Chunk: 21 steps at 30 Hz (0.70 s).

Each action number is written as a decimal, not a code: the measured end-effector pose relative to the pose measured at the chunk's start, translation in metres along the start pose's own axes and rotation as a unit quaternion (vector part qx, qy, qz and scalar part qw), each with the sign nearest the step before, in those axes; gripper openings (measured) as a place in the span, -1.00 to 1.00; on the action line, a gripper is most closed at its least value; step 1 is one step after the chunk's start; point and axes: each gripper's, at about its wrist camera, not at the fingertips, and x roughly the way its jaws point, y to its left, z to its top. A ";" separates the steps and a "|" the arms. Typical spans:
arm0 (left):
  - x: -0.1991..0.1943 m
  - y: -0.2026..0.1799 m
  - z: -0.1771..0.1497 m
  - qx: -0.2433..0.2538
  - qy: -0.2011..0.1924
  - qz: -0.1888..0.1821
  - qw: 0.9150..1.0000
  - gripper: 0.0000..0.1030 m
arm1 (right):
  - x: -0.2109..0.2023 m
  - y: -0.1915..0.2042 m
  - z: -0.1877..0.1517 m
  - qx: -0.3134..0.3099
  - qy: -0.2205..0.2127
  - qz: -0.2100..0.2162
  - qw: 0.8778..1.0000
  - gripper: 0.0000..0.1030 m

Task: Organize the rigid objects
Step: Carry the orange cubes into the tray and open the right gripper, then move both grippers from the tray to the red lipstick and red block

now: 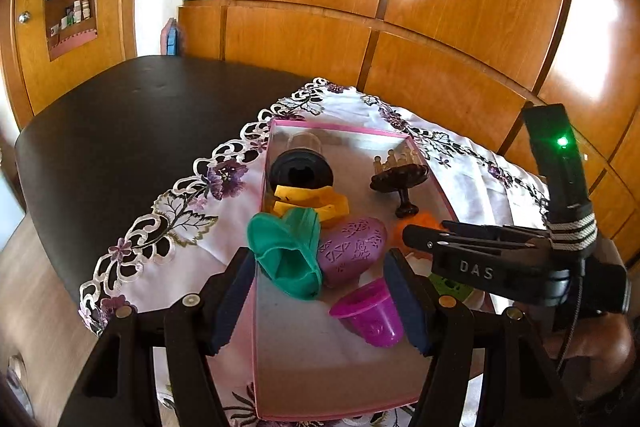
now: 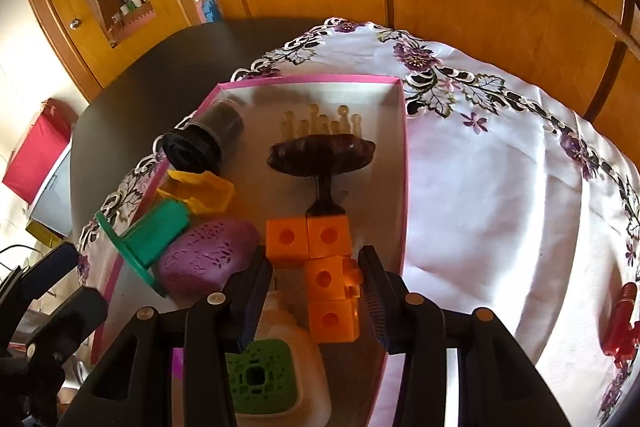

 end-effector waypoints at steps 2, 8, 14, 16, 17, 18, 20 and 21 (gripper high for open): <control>-0.001 -0.001 0.000 0.001 0.000 0.000 1.000 0.30 | -0.003 -0.001 -0.002 0.003 0.000 0.002 1.000 -0.08; -0.004 -0.004 0.000 0.005 -0.006 0.001 1.000 0.35 | -0.025 -0.007 -0.004 0.021 -0.027 0.008 0.999 0.01; -0.009 -0.010 0.001 0.012 -0.010 -0.002 1.000 0.35 | -0.052 -0.023 -0.008 0.038 -0.054 -0.001 0.998 0.01; -0.011 -0.013 0.001 0.016 -0.012 -0.003 1.000 0.35 | -0.060 -0.030 -0.010 0.046 -0.063 -0.005 0.997 0.01; -0.012 -0.014 0.001 0.018 -0.013 -0.003 1.000 0.35 | -0.065 -0.035 -0.011 0.050 -0.068 -0.010 0.996 0.01; -0.013 -0.015 0.001 0.019 -0.014 -0.004 1.000 0.35 | -0.070 -0.039 -0.012 0.054 -0.072 -0.013 0.996 0.01; -0.015 -0.019 0.001 0.024 -0.016 -0.007 1.000 0.36 | -0.080 -0.050 -0.015 0.063 -0.080 -0.022 0.995 0.01; -0.016 -0.020 0.001 0.027 -0.017 -0.009 0.999 0.36 | -0.083 -0.055 -0.016 0.066 -0.083 -0.027 0.994 0.01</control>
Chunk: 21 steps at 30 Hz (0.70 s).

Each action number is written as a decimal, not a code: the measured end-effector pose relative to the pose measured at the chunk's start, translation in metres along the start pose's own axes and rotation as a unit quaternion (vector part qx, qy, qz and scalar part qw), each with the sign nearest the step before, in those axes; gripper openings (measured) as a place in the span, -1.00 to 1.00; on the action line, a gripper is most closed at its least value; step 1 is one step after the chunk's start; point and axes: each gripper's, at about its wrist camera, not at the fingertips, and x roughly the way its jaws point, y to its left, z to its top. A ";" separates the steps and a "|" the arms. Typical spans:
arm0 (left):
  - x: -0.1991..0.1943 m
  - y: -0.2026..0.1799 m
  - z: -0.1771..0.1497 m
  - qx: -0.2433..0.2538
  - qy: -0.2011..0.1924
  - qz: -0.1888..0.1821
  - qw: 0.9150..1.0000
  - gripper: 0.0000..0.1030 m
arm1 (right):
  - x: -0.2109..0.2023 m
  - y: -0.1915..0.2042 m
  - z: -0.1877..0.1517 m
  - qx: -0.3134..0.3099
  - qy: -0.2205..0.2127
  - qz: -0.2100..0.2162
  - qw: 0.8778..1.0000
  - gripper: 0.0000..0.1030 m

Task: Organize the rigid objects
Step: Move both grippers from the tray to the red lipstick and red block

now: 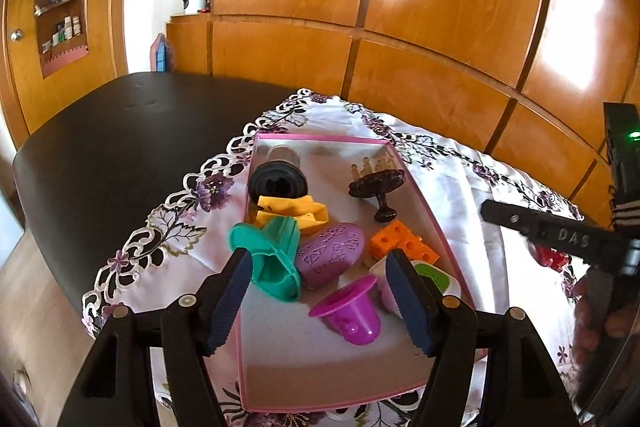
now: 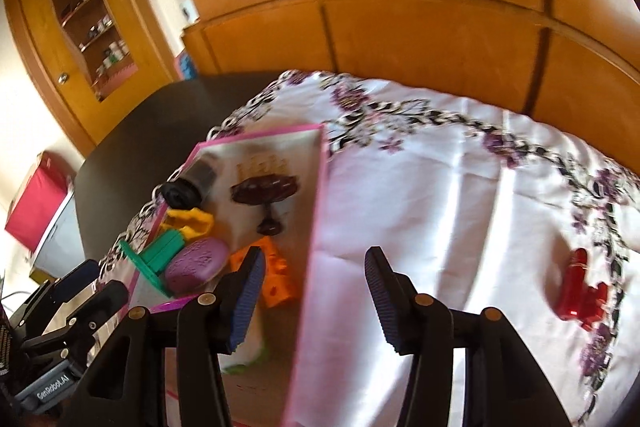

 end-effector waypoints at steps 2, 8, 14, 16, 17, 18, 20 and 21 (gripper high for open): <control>-0.002 -0.004 0.001 0.005 -0.002 -0.004 1.000 0.36 | -0.008 -0.011 0.000 0.004 -0.007 -0.013 1.000 0.01; -0.009 -0.020 0.005 0.031 -0.012 -0.015 0.999 0.36 | -0.037 -0.059 0.001 0.015 -0.022 -0.066 0.997 0.01; -0.013 -0.045 0.011 0.062 -0.016 -0.033 0.997 0.36 | -0.070 -0.122 -0.005 0.050 -0.038 -0.128 0.990 0.01; -0.014 -0.056 0.013 0.075 -0.018 -0.039 0.996 0.36 | -0.079 -0.144 -0.009 0.064 -0.042 -0.148 0.986 0.01; -0.014 -0.061 0.014 0.082 -0.019 -0.042 0.996 0.36 | -0.083 -0.154 -0.011 0.070 -0.044 -0.158 0.984 0.01; -0.015 -0.067 0.015 0.090 -0.020 -0.044 0.995 0.36 | -0.088 -0.166 -0.013 0.080 -0.047 -0.171 0.981 0.01; -0.014 -0.081 0.016 0.107 -0.019 -0.053 0.993 0.36 | -0.095 -0.190 -0.020 0.104 -0.053 -0.193 0.974 0.01; -0.014 -0.086 0.016 0.113 -0.019 -0.056 0.992 0.36 | -0.099 -0.205 -0.024 0.121 -0.058 -0.206 0.969 0.01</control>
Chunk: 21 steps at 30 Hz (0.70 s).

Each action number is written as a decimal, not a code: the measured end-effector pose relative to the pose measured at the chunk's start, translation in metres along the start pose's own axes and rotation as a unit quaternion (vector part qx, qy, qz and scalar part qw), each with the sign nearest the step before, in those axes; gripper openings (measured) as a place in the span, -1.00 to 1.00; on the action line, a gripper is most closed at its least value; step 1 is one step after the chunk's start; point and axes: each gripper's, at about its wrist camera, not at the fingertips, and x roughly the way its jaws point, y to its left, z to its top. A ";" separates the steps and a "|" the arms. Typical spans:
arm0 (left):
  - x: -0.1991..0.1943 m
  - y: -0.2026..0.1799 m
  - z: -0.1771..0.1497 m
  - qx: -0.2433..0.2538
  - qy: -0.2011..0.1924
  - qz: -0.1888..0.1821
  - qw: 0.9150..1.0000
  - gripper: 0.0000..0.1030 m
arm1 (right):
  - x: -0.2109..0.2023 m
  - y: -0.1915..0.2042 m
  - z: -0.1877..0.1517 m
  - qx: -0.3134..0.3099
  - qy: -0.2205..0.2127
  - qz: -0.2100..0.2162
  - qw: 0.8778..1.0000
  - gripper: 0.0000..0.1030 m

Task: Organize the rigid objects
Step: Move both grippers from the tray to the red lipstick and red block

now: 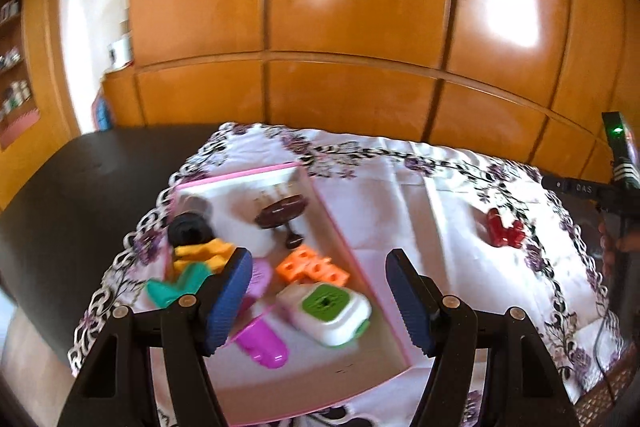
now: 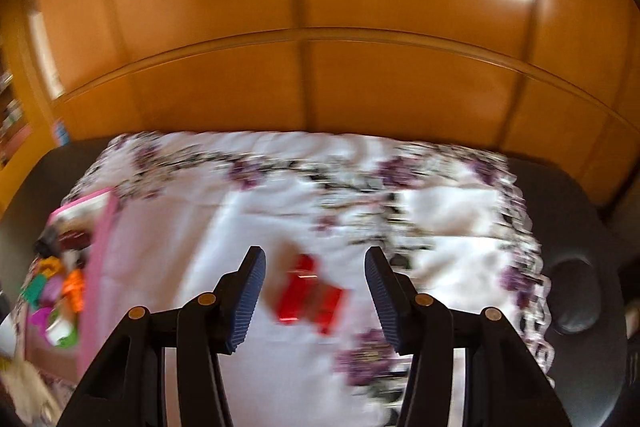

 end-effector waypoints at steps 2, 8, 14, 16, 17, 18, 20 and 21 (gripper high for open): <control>0.004 -0.013 0.004 0.014 0.003 -0.010 1.000 0.36 | 0.006 -0.031 -0.005 0.044 -0.004 -0.022 0.999 0.01; 0.025 -0.062 0.012 0.058 0.022 -0.051 0.997 0.36 | 0.020 -0.093 -0.021 0.173 0.016 -0.054 0.983 0.01; 0.071 -0.113 0.011 0.077 0.080 -0.096 0.989 0.35 | 0.018 -0.112 -0.025 0.225 0.021 -0.019 0.974 0.01; 0.086 -0.128 0.009 0.076 0.098 -0.107 0.986 0.35 | 0.018 -0.110 -0.025 0.223 0.025 -0.012 0.974 0.01; 0.093 -0.135 0.009 0.078 0.105 -0.113 0.985 0.35 | 0.019 -0.108 -0.025 0.219 0.026 -0.008 0.975 0.01; 0.098 -0.140 0.010 0.079 0.108 -0.117 0.984 0.35 | 0.021 -0.103 -0.023 0.215 0.027 -0.007 0.976 0.01; 0.109 -0.154 0.011 0.085 0.113 -0.124 0.982 0.29 | 0.021 -0.098 -0.023 0.208 0.028 -0.004 0.978 0.01; 0.114 -0.159 0.012 0.087 0.114 -0.127 0.981 0.27 | 0.021 -0.097 -0.023 0.206 0.029 -0.002 0.978 0.01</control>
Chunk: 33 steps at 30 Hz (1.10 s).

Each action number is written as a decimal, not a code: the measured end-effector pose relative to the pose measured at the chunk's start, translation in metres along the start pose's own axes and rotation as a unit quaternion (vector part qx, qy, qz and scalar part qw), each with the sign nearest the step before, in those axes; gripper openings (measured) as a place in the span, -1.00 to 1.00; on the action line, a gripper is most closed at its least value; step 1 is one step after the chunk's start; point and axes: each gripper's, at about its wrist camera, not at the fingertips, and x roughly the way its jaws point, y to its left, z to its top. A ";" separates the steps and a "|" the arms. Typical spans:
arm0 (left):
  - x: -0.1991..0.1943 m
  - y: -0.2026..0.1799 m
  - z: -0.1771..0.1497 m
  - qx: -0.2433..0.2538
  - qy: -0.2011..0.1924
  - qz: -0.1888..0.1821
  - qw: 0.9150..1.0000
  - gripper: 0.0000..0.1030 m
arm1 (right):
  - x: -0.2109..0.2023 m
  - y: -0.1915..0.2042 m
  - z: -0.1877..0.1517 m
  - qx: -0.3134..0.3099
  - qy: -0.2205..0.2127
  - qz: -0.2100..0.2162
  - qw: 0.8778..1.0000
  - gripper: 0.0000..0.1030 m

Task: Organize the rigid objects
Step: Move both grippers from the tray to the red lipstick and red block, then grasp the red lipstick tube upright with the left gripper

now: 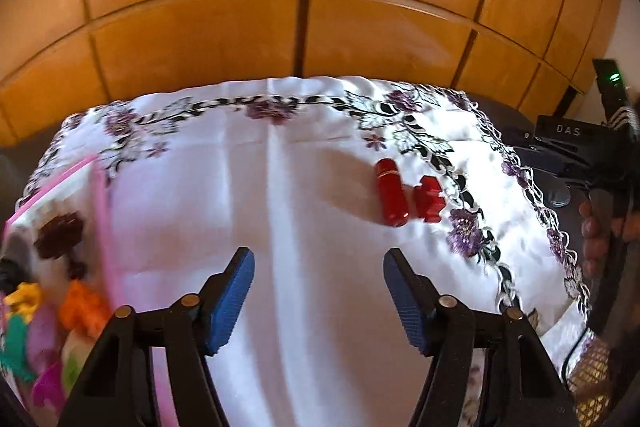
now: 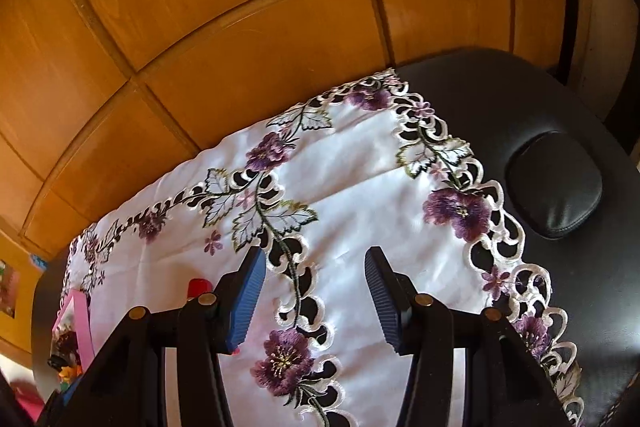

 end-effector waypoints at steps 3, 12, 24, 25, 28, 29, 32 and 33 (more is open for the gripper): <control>0.018 -0.011 0.010 0.009 0.002 -0.008 1.000 0.21 | 0.001 0.002 0.000 -0.004 0.005 0.007 1.000 0.01; 0.069 -0.041 0.038 0.026 0.022 -0.040 0.999 0.00 | 0.003 0.006 -0.001 -0.005 0.014 0.020 1.000 0.01; 0.117 -0.051 0.042 0.042 0.050 -0.038 0.997 -0.50 | 0.007 0.015 -0.003 -0.028 0.022 0.026 0.999 0.01; 0.110 -0.047 0.038 0.038 0.045 -0.034 0.998 -0.50 | 0.008 0.017 -0.004 -0.035 0.022 0.022 0.999 0.01; 0.094 -0.032 0.024 0.018 0.047 -0.031 0.998 -0.50 | 0.012 0.023 -0.007 -0.053 0.031 0.022 0.998 0.01; 0.088 -0.025 0.016 0.010 0.049 -0.029 0.998 -0.50 | 0.013 0.025 -0.009 -0.059 0.034 0.022 0.997 0.01; 0.067 -0.013 -0.009 0.005 0.040 -0.013 0.999 -0.50 | 0.017 0.030 -0.013 -0.077 0.043 0.013 0.996 0.01; 0.059 -0.010 -0.018 0.006 0.032 -0.008 0.999 -0.50 | 0.020 0.031 -0.014 -0.080 0.049 0.015 0.995 0.01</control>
